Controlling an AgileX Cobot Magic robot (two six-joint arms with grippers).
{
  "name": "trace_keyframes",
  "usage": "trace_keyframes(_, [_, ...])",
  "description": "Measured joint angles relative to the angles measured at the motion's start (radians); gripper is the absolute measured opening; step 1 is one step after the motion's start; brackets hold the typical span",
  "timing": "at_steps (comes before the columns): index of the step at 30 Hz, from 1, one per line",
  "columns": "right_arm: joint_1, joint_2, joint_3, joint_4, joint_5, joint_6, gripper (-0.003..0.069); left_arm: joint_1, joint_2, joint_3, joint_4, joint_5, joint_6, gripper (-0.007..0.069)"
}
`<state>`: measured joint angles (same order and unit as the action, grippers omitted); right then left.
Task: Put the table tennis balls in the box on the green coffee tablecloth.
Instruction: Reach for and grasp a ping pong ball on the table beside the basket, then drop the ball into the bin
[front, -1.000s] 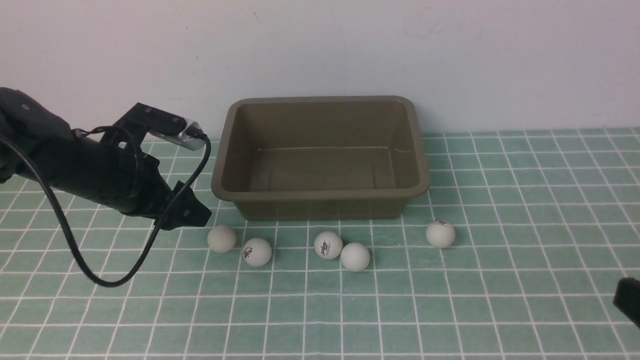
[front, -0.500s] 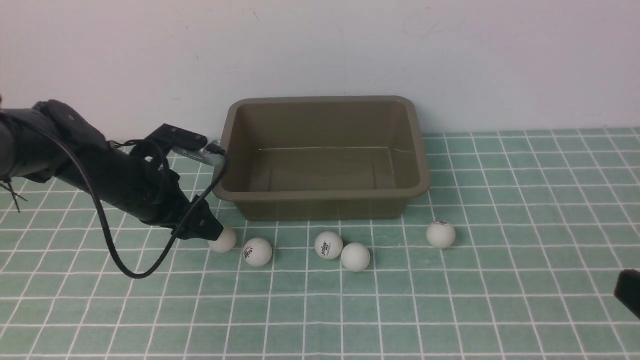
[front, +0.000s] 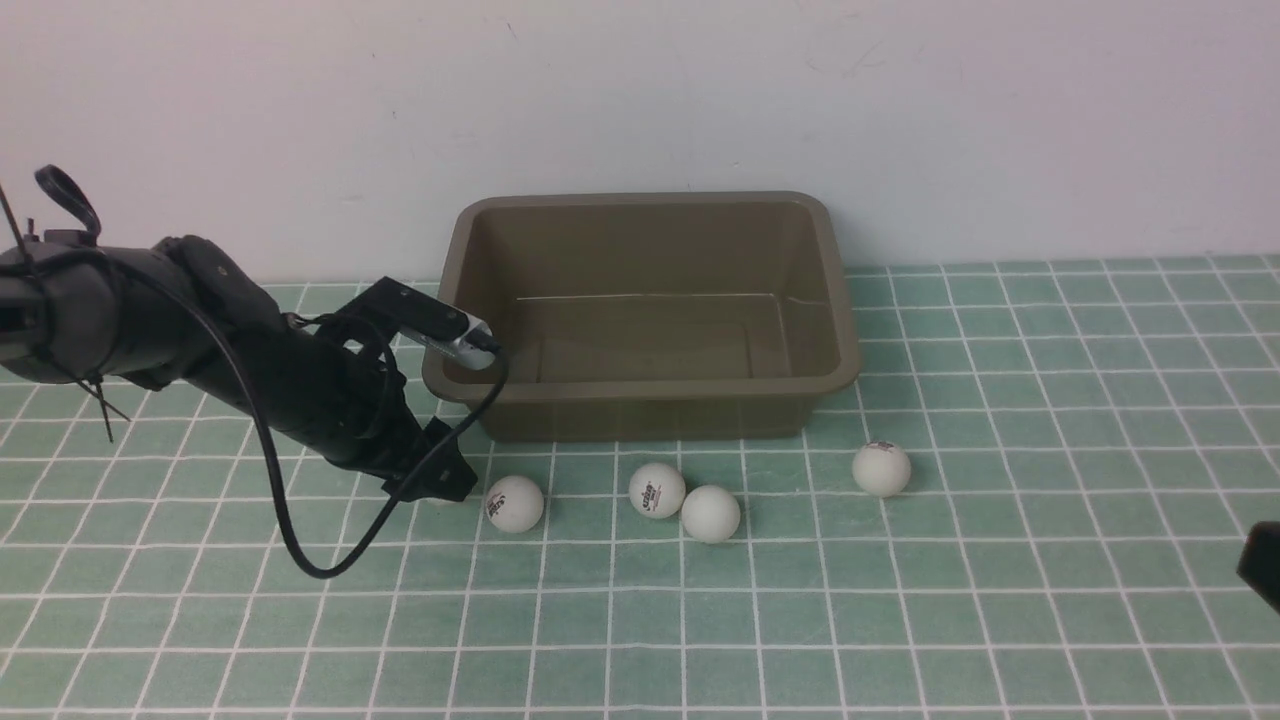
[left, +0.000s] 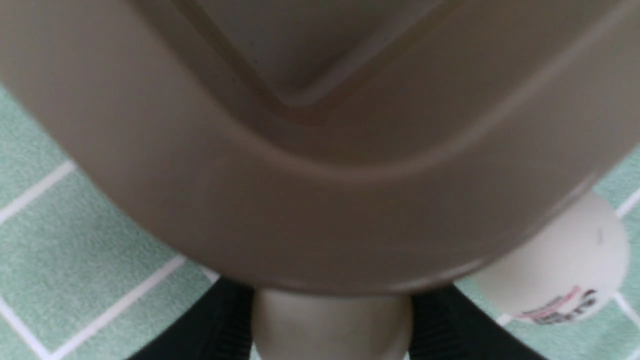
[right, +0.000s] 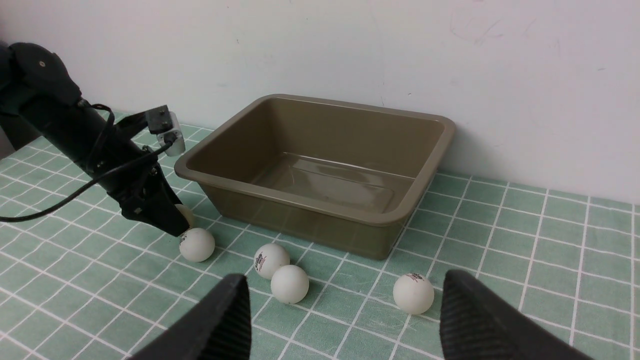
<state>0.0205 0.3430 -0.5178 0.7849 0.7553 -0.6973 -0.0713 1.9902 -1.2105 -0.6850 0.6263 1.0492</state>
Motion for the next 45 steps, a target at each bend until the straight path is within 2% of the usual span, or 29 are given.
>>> trace_keyframes(7, [0.000, 0.000, 0.000, 0.000, 0.000, 0.000, 0.0461, 0.000, -0.127, 0.000, 0.020, 0.112, -0.032, 0.0353])
trace_keyframes(12, [0.000, 0.000, 0.000, 0.000, -0.008, 0.000, 0.0461, 0.000, -0.220, -0.033, 0.027, 0.251, -0.029, 0.0353])
trace_keyframes(20, [0.000, 0.000, 0.000, 0.000, -0.014, 0.000, 0.0461, 0.000, -0.153, -0.213, -0.116, 0.172, 0.049, 0.0353])
trace_keyframes(24, [0.000, 0.000, 0.000, 0.000, -0.018, 0.000, 0.0461, 0.000, -0.026, -0.345, -0.123, 0.223, 0.043, 0.0353])
trace_keyframes(27, [0.000, 0.000, 0.000, 0.000, -0.018, 0.000, 0.0461, 0.000, 0.041, -0.414, -0.109, 0.294, -0.003, 0.0370])
trace_keyframes(32, [0.000, 0.000, 0.000, -0.005, -0.018, 0.000, 0.0461, 0.000, 0.049, -0.485, -0.097, 0.403, -0.105, 0.0476])
trace_keyframes(35, [0.000, 0.000, 0.000, -0.016, -0.018, 0.000, 0.0461, 0.009, 0.025, -0.561, -0.043, 0.549, -0.174, 0.0487])
trace_keyframes(39, [0.000, 0.000, 0.000, -0.039, -0.018, 0.000, 0.0461, 0.024, -0.020, -0.611, 0.049, 0.578, -0.287, 0.0435])
trace_keyframes(45, [0.000, 0.000, 0.000, -0.079, -0.018, 0.000, 0.0461, 0.027, -0.115, -0.617, 0.194, 0.602, -0.478, 0.0300])
